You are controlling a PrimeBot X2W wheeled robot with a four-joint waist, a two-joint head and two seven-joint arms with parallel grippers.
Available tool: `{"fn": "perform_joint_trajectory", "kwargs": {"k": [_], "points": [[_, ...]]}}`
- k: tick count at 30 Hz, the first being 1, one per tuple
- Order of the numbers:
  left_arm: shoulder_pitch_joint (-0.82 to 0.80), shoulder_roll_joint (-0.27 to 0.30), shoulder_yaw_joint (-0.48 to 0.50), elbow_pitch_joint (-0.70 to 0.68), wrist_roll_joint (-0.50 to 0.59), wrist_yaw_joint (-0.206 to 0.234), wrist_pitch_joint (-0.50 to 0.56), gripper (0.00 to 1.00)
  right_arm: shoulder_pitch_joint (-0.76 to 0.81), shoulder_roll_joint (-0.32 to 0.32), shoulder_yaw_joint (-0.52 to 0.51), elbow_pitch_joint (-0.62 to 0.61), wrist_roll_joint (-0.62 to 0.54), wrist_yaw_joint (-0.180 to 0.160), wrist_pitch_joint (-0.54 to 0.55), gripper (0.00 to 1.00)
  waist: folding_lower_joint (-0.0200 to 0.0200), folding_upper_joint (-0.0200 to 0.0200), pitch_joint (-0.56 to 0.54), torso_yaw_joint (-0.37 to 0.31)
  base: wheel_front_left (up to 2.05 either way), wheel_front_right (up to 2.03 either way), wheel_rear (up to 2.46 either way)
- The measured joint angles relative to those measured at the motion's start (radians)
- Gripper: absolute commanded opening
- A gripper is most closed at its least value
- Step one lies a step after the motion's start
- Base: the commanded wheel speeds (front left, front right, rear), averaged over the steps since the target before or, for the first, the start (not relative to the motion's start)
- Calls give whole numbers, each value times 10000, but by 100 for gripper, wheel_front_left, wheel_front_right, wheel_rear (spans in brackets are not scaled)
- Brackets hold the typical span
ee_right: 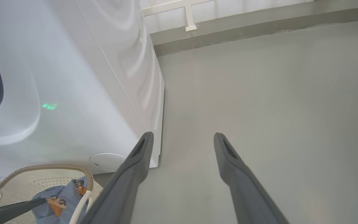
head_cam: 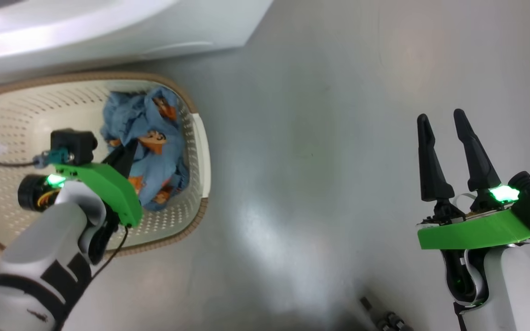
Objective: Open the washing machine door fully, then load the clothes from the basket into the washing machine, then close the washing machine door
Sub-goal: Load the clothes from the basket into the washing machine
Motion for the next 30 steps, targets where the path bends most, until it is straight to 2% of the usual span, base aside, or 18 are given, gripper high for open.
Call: {"fn": "perform_joint_trajectory", "kwargs": {"k": [9, 21, 30], "points": [[1734, -272, 2604, -307, 1298, 0, 0, 0, 416, 0, -190, 311, -286, 0, 0, 100, 0, 0, -1240, 481, 0, 0, 0], [3814, -541, 5292, -1496, 2938, 0, 0, 0, 1496, -17, -222, 711, -322, 0, 0, 100, 0, 0, -3213, 991, 0, 0, 0], [5202, -631, 6928, -2838, 4539, 0, 0, 0, 2374, -313, -247, 920, -309, 0, 0, 100, -1, 0, -4542, 1322, 0, 0, 0]]}}
